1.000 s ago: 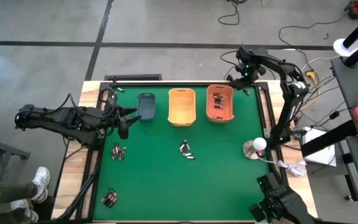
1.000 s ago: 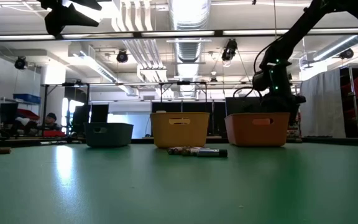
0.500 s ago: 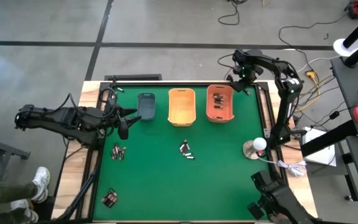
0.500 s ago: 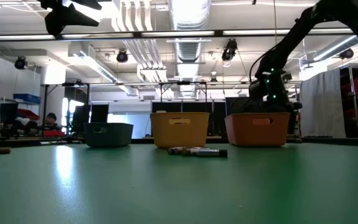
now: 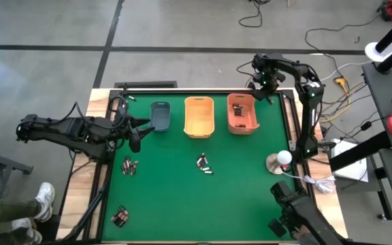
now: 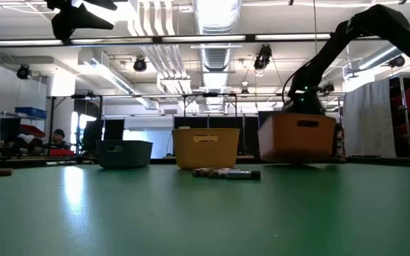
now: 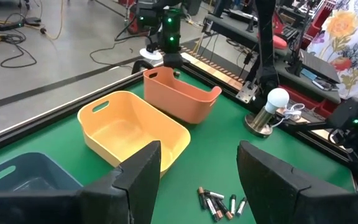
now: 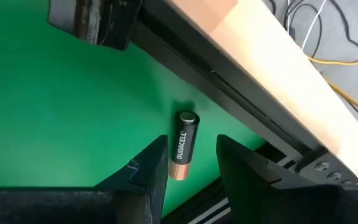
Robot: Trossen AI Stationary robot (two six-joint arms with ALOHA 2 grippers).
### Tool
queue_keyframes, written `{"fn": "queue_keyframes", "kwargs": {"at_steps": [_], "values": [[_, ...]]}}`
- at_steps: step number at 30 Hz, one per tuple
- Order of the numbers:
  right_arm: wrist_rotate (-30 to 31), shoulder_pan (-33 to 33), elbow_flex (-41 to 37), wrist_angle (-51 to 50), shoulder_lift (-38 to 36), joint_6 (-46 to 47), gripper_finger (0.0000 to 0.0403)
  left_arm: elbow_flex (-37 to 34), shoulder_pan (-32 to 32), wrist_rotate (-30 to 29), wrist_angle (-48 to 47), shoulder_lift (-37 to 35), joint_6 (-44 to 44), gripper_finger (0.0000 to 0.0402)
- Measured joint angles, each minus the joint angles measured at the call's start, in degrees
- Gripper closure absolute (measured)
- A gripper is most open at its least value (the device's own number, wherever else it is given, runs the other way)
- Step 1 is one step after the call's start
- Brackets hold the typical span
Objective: Sort batteries
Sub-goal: Put the black battery into the orange bin
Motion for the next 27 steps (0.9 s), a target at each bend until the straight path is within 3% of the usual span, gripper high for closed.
{"fn": "queue_keyframes", "kwargs": {"at_steps": [17,27], "values": [[-5.5,2.2,0.3,-4.2,-9.9,-0.5,0.0278,0.0,0.0,-0.2,0.0,-0.1,-0.5,0.021],[-9.4,10.5,-2.9,-3.4,-20.1,10.0,0.028,0.0,0.0,0.1,0.0,-0.1,-0.9,0.021]]}}
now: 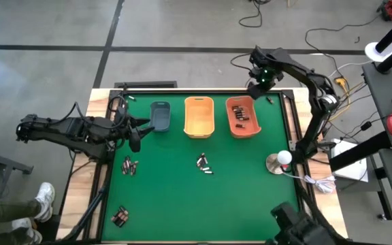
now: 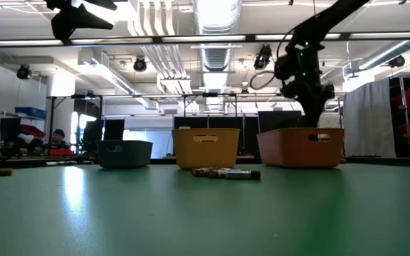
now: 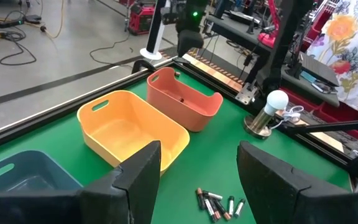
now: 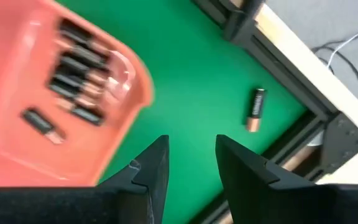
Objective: Sort batteries
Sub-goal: Put the black battery into the orange bin
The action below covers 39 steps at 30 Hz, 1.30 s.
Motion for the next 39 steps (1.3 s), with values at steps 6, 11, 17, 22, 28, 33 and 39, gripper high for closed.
{"fn": "queue_keyframes", "kwargs": {"at_steps": [6,11,17,22,28,33,39], "values": [[1.1,6.1,-9.2,2.7,-7.7,7.0,0.0274,0.0,0.0,3.0,0.0,0.0,-0.6,0.021],[4.1,9.1,-20.0,3.1,-13.3,12.5,0.0268,0.0,0.0,3.2,0.0,0.0,0.0,0.021],[3.0,14.7,-29.9,5.8,-19.5,19.9,0.0274,0.0,0.0,3.2,0.0,0.0,2.7,0.021],[-0.5,19.0,-34.2,6.8,-21.1,24.0,0.0277,0.0,0.0,3.2,0.0,0.0,4.5,0.021],[-0.7,22.6,-35.8,10.1,-20.8,26.6,0.0263,0.0,0.0,3.2,0.0,0.0,4.6,0.021],[-2.0,23.6,-32.8,13.4,-20.8,26.9,0.0255,0.0,0.0,3.2,0.0,0.0,4.3,0.021],[-2.0,21.9,-28.1,12.4,-20.8,26.9,0.0257,0.0,0.0,4.4,0.0,0.0,3.5,0.021]]}}
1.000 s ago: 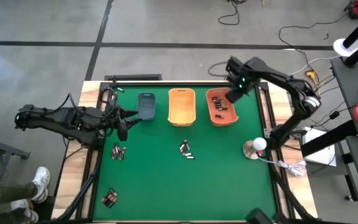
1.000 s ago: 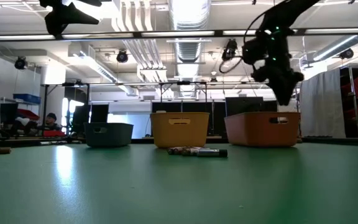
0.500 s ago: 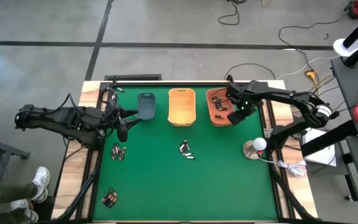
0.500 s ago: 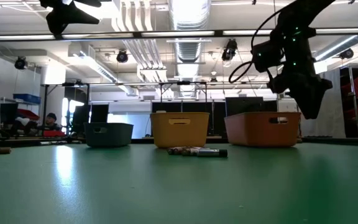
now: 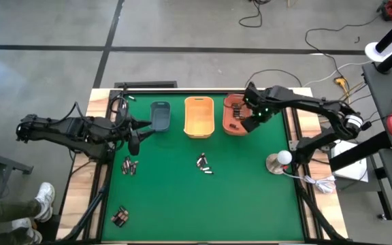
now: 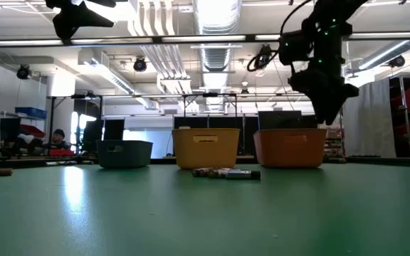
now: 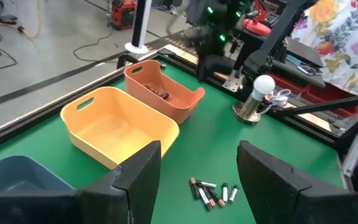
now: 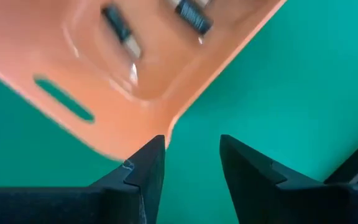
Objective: Sort batteries
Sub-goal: Put the black battery into the orange bin
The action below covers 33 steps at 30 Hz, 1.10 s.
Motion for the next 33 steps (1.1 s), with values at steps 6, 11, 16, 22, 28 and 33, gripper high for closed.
{"fn": "queue_keyframes", "kwargs": {"at_steps": [6,11,16,22,28,33], "values": [[4.2,-8.3,3.6,0.7,1.4,-0.8,0.0258,0.0,0.0,0.3,0.0,0.0,-0.4,0.021],[4.9,-17.2,1.8,4.8,2.0,10.2,0.0255,0.0,0.0,0.3,0.0,0.0,-0.4,0.021],[6.3,-20.2,-3.1,13.7,1.7,21.4,0.0266,0.0,0.0,0.3,0.0,0.0,-0.5,0.021],[11.0,-22.3,-8.0,21.0,2.8,44.6,0.0269,0.0,0.0,0.3,0.0,0.0,1.0,0.021],[13.6,-24.8,-10.1,21.8,4.1,71.9,0.0253,0.0,0.0,0.3,0.0,0.0,3.0,0.021],[14.1,-26.7,-11.9,27.3,4.2,84.5,0.0245,0.0,0.0,0.3,-0.1,-0.3,3.0,0.021]]}}
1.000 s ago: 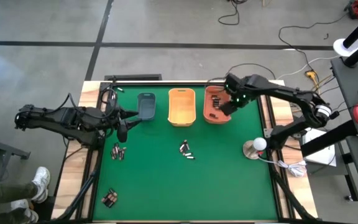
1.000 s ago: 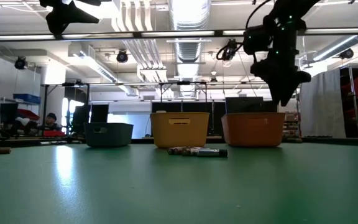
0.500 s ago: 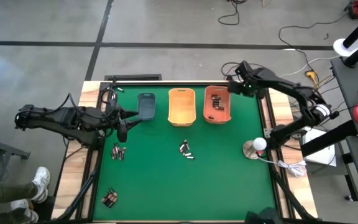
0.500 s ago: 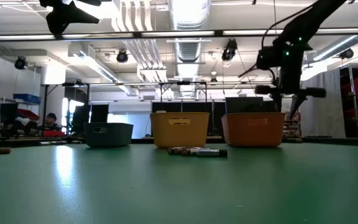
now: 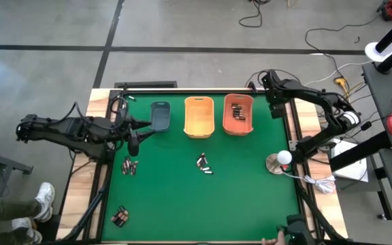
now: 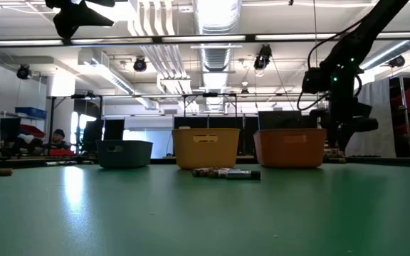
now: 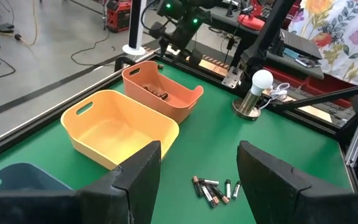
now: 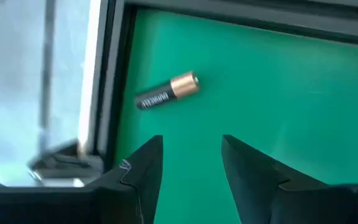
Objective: Sort batteries
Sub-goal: Put the black battery into the orange bin
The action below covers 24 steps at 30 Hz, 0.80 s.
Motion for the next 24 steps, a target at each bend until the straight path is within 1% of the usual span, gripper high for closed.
{"fn": "queue_keyframes", "kwargs": {"at_steps": [5,8,12,15,17,19,21,24], "values": [[0.9,-1.9,-0.7,1.4,0.0,9.5,0.0254,0.0,0.1,0.4,0.0,-0.4,-1.6,0.021],[1.1,-3.0,-0.8,1.7,0.0,15.1,0.026,0.0,0.7,2.1,0.2,-0.4,-2.9,0.021],[-0.2,-4.0,-0.8,3.5,2.0,17.5,0.0266,0.0,4.0,5.7,0.2,0.6,-3.5,0.021],[-3.8,-4.0,-0.8,3.6,4.2,22.1,0.0265,0.0,9.5,9.7,0.2,2.1,-3.4,0.021],[-5.1,-4.0,-0.8,4.8,5.1,24.5,0.0262,0.0,14.1,13.7,0.3,3.1,-2.7,0.021],[-5.6,-4.0,-0.3,6.7,5.6,25.5,0.0259,0.0,18.9,16.9,1.2,3.6,-1.4,0.021],[-5.5,-4.0,0.5,6.5,5.6,27.0,0.0255,0.0,23.7,20.0,2.6,4.1,0.2,0.021],[-5.4,-4.5,2.0,6.1,5.6,28.3,0.0251,0.0,31.5,26.5,4.8,5.0,2.9,0.021]]}}
